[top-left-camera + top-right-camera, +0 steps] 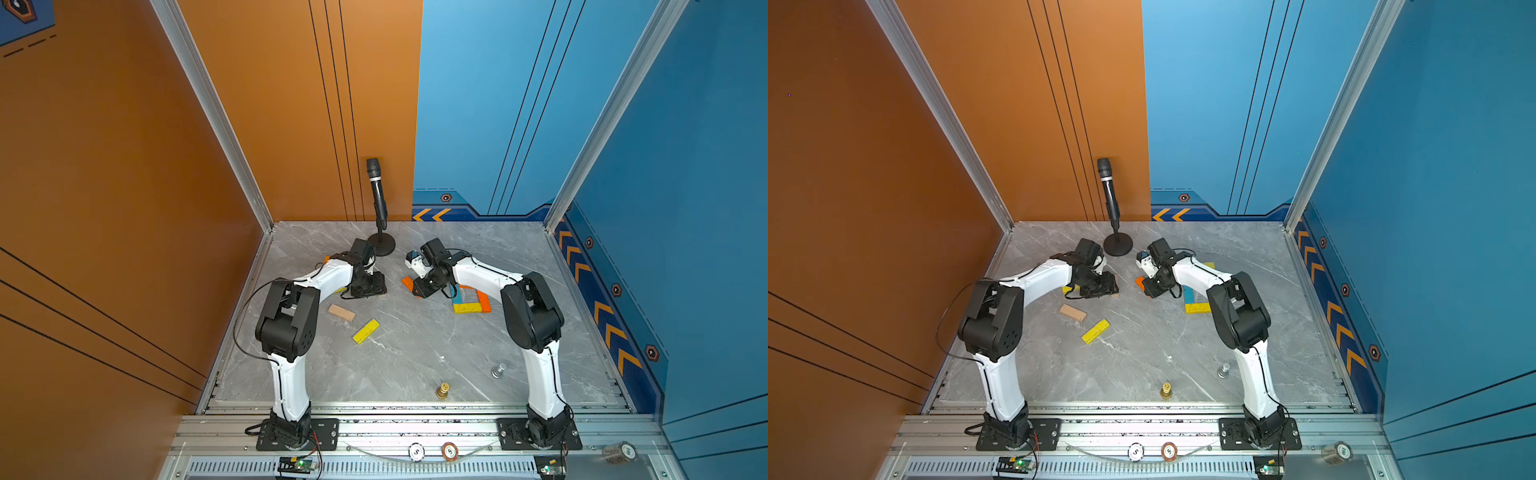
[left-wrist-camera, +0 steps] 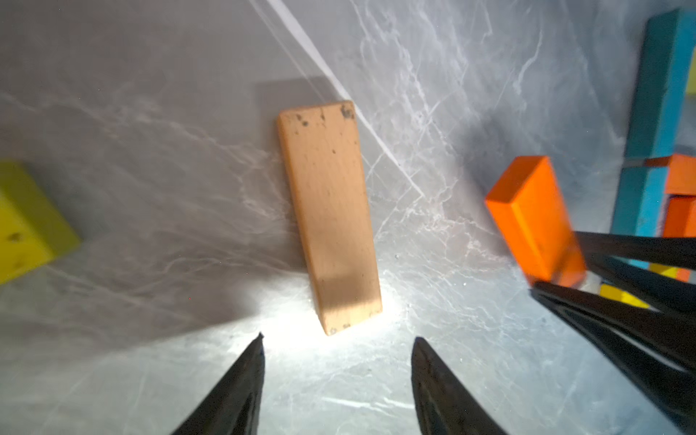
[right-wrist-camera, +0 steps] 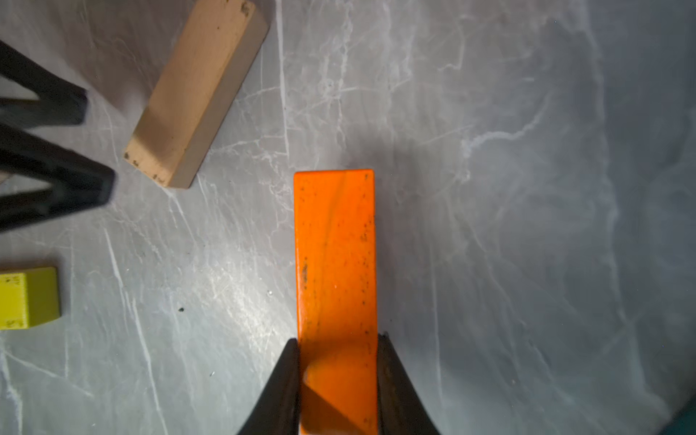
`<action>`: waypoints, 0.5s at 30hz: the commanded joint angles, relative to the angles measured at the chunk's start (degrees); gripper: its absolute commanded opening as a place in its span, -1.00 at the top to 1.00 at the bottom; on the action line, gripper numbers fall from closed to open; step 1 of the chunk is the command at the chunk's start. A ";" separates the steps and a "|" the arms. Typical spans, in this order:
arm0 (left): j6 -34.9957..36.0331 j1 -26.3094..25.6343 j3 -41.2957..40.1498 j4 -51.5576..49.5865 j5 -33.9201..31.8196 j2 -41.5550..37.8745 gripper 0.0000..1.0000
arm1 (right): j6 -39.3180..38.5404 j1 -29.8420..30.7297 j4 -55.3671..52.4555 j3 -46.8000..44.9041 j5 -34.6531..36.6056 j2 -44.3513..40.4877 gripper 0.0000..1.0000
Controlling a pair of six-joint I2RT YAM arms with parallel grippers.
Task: Assemble the number 6 with building blocks
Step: Adjust the building block at the center of the board.
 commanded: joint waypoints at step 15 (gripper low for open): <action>-3.35 4.45 -4.02 -1.15 1.10 -5.25 -0.35 | -16.47 5.22 -11.99 15.60 12.74 10.86 0.25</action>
